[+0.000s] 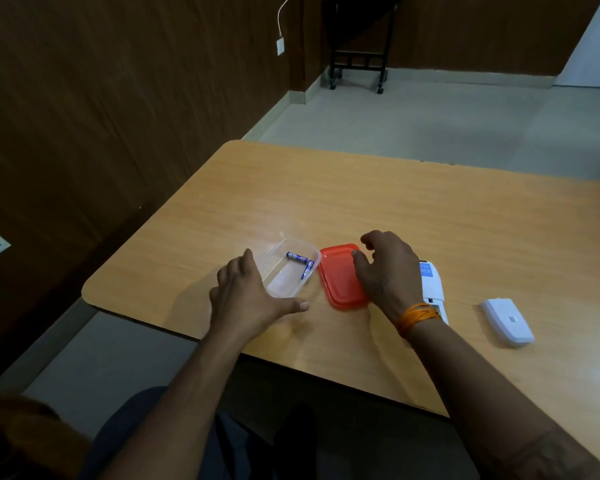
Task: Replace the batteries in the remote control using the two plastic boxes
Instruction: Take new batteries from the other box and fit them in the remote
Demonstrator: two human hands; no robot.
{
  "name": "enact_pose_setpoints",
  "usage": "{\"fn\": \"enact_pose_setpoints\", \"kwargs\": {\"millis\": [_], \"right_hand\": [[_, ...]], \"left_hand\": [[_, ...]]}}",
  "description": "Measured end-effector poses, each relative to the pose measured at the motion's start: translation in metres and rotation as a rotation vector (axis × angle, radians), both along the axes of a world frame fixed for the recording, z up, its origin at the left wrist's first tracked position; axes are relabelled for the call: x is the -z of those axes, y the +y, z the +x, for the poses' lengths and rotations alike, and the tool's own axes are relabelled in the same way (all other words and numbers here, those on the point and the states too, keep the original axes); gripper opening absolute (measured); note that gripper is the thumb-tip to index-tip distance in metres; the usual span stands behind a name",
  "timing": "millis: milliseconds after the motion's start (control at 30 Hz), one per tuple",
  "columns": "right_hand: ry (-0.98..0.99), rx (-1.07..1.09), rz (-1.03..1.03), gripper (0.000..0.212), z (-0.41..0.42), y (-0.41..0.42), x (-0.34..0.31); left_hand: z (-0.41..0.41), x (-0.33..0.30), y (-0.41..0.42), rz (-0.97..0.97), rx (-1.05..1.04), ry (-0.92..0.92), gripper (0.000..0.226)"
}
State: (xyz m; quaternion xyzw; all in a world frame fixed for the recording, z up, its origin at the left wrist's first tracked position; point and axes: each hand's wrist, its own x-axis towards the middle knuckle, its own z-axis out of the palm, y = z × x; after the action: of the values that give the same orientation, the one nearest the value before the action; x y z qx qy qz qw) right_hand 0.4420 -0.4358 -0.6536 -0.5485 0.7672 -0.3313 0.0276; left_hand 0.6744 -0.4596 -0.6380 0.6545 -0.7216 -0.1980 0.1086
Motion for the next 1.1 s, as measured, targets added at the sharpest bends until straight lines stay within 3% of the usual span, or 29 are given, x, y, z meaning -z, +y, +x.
{"fn": "enact_pose_setpoints", "kwargs": {"millis": [200,400,600,700,933,1100], "right_hand": [[0.057,-0.171,-0.085,0.028,0.030,0.000,-0.006],[0.074,-0.260,0.112,0.026,0.063,-0.025,-0.018],[0.454,-0.260,0.361,0.016,0.088,-0.054,-0.037],[0.509,-0.252,0.388,0.008,0.096,-0.063,-0.038],[0.410,-0.225,0.415,0.011,0.096,-0.067,-0.038],[0.117,-0.178,0.304,0.027,0.082,-0.051,-0.044]], "left_hand": [[0.037,-0.001,-0.014,0.209,0.153,-0.206,0.155],[0.039,-0.001,-0.018,0.222,0.199,-0.248,0.150],[0.042,-0.001,-0.019,0.223,0.213,-0.244,0.150],[0.042,-0.001,-0.020,0.233,0.222,-0.237,0.150],[0.041,-0.004,-0.020,0.237,0.222,-0.219,0.148],[0.039,-0.011,-0.014,0.219,0.194,-0.123,0.145]]}}
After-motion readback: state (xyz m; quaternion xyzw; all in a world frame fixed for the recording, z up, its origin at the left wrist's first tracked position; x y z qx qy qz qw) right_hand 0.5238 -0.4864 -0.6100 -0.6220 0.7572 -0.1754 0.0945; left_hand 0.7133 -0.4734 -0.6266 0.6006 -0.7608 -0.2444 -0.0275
